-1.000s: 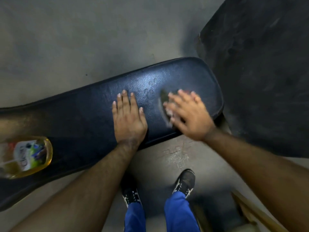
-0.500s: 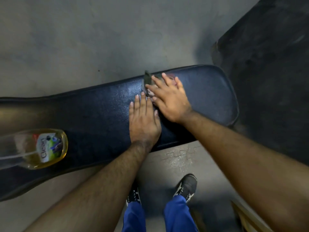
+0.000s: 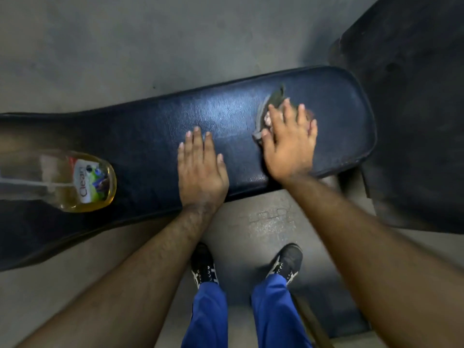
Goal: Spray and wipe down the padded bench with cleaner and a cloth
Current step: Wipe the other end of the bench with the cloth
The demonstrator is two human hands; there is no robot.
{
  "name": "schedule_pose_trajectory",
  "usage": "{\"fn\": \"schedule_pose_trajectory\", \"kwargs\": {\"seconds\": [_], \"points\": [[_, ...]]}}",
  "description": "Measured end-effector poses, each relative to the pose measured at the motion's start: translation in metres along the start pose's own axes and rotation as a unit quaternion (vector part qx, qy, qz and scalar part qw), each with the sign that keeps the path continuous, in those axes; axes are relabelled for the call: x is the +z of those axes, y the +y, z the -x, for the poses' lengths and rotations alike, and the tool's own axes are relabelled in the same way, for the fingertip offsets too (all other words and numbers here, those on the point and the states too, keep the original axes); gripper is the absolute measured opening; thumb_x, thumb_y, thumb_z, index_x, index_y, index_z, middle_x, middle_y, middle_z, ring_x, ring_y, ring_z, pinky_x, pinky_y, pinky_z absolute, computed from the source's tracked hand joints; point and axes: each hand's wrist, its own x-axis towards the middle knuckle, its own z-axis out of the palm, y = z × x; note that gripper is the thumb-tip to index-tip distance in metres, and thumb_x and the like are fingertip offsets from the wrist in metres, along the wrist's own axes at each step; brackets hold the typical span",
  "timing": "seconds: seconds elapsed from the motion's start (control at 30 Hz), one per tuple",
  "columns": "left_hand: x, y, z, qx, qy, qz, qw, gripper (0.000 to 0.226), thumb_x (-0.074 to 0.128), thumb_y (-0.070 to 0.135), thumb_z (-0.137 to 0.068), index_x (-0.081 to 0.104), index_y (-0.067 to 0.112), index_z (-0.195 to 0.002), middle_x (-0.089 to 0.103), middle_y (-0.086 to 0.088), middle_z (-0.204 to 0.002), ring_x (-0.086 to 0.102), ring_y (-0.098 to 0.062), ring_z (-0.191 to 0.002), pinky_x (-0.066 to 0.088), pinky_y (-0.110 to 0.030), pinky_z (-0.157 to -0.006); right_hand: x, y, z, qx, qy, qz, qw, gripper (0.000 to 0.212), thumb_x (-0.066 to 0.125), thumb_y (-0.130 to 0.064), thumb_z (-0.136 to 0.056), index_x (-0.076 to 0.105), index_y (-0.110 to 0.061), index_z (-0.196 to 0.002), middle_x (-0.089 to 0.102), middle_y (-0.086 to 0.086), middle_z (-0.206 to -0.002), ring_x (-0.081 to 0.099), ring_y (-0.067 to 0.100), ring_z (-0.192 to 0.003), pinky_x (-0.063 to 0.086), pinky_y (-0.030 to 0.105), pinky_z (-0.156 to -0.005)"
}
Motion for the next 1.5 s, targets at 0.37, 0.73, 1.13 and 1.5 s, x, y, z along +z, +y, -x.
{"fn": "schedule_pose_trajectory", "kwargs": {"seconds": [0.37, 0.73, 1.13, 1.5], "points": [[-0.041, -0.053, 0.028, -0.05, 0.044, 0.033, 0.997, 0.054, 0.042, 0.028, -0.095, 0.042, 0.004, -0.144, 0.037, -0.016, -0.154, 0.03, -0.03, -0.145, 0.02, -0.046, -0.12, 0.023, -0.048, 0.059, -0.007, 0.044, -0.014, 0.999, 0.057, 0.046, -0.041, -0.094, 0.045, -0.027, -0.149, 0.033, 0.005, -0.162, 0.021, 0.032, -0.152, 0.011, 0.056, -0.122], [-0.038, -0.078, 0.02, -0.044, 0.025, 0.072, 0.996, 0.055, 0.042, 0.022, -0.094, 0.041, 0.001, -0.144, 0.036, -0.017, -0.154, 0.029, -0.03, -0.145, 0.016, -0.044, -0.122, 0.03, -0.106, 0.026, -0.195, -0.054, -0.019, 0.979, 0.052, 0.046, -0.039, -0.094, 0.049, -0.029, -0.145, 0.033, 0.002, -0.162, 0.02, 0.03, -0.153, 0.01, 0.059, -0.121], [-0.033, -0.105, 0.023, -0.013, 0.002, -0.043, 0.999, 0.06, 0.035, 0.028, -0.097, 0.033, -0.002, -0.148, 0.027, -0.021, -0.157, 0.022, -0.032, -0.148, 0.018, -0.048, -0.121, 0.038, -0.144, -0.031, -0.285, -0.059, -0.005, 0.957, 0.049, 0.042, -0.036, -0.096, 0.05, -0.03, -0.143, 0.039, -0.002, -0.159, 0.026, 0.026, -0.151, 0.014, 0.052, -0.121], [-0.068, -0.1, 0.058, -0.023, 0.011, 0.116, 0.993, 0.053, 0.046, 0.015, -0.088, 0.049, -0.001, -0.138, 0.049, -0.018, -0.144, 0.041, -0.03, -0.138, 0.03, -0.044, -0.116, 0.035, -0.113, 0.022, -0.088, -0.032, 0.041, 0.995, 0.06, 0.036, -0.048, -0.096, 0.039, -0.026, -0.151, 0.03, 0.005, -0.163, 0.019, 0.032, -0.152, 0.011, 0.059, -0.122]]}}
